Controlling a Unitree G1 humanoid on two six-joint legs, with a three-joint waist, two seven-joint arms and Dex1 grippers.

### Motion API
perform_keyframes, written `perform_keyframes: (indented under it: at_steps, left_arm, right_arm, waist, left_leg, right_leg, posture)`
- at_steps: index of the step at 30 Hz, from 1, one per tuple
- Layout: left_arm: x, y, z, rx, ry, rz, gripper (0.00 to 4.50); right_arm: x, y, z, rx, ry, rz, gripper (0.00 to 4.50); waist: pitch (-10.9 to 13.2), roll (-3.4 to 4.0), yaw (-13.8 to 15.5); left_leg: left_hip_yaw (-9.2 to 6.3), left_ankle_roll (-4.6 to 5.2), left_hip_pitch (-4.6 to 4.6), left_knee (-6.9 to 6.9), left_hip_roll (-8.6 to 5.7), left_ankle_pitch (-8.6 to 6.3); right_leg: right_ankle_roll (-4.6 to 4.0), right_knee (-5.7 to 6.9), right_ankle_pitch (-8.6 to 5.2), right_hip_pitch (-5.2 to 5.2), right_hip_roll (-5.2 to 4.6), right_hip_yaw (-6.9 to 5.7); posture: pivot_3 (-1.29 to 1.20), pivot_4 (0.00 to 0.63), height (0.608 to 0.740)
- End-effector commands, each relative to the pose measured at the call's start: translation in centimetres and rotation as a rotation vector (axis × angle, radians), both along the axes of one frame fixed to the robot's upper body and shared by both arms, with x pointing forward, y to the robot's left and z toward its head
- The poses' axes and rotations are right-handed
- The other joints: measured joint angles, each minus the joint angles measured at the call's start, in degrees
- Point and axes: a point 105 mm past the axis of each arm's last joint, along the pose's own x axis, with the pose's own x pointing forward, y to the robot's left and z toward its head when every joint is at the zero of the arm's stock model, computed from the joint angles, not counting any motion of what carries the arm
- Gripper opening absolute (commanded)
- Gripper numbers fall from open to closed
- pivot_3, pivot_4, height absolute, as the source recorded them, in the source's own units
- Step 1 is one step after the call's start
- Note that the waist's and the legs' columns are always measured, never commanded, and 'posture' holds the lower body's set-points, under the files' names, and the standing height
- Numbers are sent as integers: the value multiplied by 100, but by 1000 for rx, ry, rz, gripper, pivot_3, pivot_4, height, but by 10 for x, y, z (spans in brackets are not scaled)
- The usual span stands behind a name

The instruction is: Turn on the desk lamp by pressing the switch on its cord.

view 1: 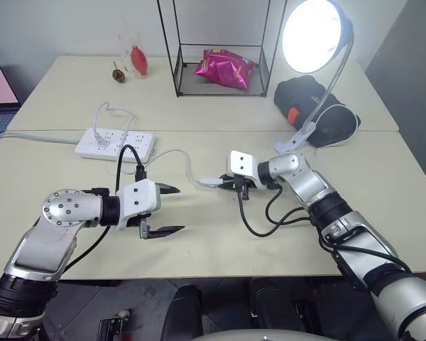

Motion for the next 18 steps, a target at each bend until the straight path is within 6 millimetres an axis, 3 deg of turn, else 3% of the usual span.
perform_keyframes:
  at_steps: [1,7,14,18]
  left_arm:
    - [0,2,13,-33,-50,23,4500]
    - [4,12,15,-54,-66,95,4500]
    - [6,27,24,-52,-48,185,4500]
    - [2,34,24,-3,-71,217,4500]
  right_arm:
    - [4,-4,5,5,-25,7,1431]
    - [-3,-20,22,32,-36,35,2964]
    - [-35,-50,60,61,-86,84,4400]
    - [-58,-69,78,115,-70,66,4459]
  waist:
    - [1,1,3]
    - [1,1,20]
    - [2,3,31]
    - [2,3,30]
  left_leg:
    - [0,0,0,0,0,0]
    - [0,0,-1,0,0,0]
    - [-3,0,-5,-2,-1,0]
    - [-5,0,-3,-2,-1,0]
  right_leg:
    - [0,0,0,0,0,0]
    - [-1,0,0,0,0,0]
    - [1,-1,-1,-1,-3,-1]
    - [1,-2,-3,1,-3,-1]
  posture:
    - [0,150,740]
    - [0,150,740]
    - [0,150,740]
    - [0,150,740]
